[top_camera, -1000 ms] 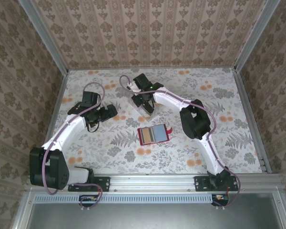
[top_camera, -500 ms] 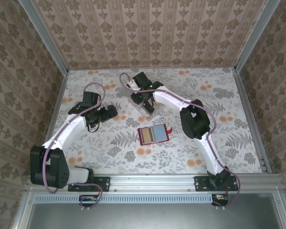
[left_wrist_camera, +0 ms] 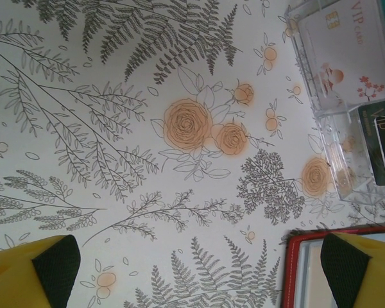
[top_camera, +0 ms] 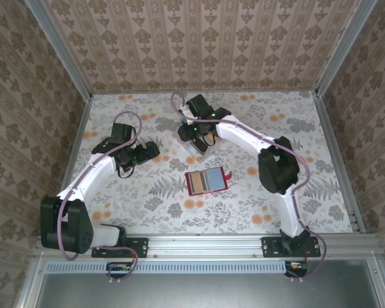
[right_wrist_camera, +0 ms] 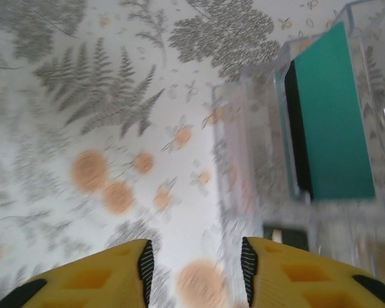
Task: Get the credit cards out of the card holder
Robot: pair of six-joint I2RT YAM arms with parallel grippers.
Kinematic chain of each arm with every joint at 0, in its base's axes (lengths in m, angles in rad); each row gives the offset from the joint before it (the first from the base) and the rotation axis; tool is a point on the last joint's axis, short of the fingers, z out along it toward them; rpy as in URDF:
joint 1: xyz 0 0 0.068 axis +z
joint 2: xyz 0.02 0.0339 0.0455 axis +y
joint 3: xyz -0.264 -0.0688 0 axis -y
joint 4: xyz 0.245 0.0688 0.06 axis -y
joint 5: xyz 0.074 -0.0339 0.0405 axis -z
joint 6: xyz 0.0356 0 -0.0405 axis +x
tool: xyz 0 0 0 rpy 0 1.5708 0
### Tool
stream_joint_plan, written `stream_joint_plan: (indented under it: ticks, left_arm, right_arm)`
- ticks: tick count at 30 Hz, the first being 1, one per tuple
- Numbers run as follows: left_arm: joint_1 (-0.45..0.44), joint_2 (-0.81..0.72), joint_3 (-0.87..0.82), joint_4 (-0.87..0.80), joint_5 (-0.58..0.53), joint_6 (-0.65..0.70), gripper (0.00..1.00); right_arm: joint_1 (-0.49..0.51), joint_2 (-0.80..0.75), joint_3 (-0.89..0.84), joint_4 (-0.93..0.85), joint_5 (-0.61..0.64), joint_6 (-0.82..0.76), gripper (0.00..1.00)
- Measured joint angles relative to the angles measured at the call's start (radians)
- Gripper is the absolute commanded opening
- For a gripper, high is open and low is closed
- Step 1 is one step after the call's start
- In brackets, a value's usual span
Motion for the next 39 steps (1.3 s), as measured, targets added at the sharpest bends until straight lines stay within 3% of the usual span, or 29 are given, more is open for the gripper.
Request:
stream_joint_plan:
  ticks: [7, 11, 16, 32, 35, 39]
  left_arm:
    - [-0.008, -0.002, -0.013, 0.016, 0.029, -0.004, 1.00]
    - [-0.044, -0.008, -0.033, 0.033, 0.045, -0.016, 1.00]
    - [-0.082, -0.006, -0.045, 0.044, 0.056, -0.034, 1.00]
    - [-0.185, 0.042, -0.060, 0.112, 0.091, -0.118, 0.98]
    - [-0.206, 0.053, -0.077, 0.137, 0.113, -0.146, 0.91]
    - [-0.246, 0.087, -0.085, 0.169, 0.148, -0.186, 0.71]
  right_arm:
    - [0.010, -0.259, -0.272, 0.074, -0.072, 0.140, 0.65]
    - [0.042, -0.432, -0.559, 0.016, -0.021, 0.228, 0.66]
    - [0.092, -0.459, -0.704, 0.003, 0.035, 0.314, 0.66]
    - [0.156, -0.334, -0.735, 0.047, 0.178, 0.386, 0.59]
    - [0.157, -0.314, -0.731, 0.047, 0.194, 0.392, 0.57]
    - [0.157, -0.288, -0.723, 0.046, 0.213, 0.399, 0.53]
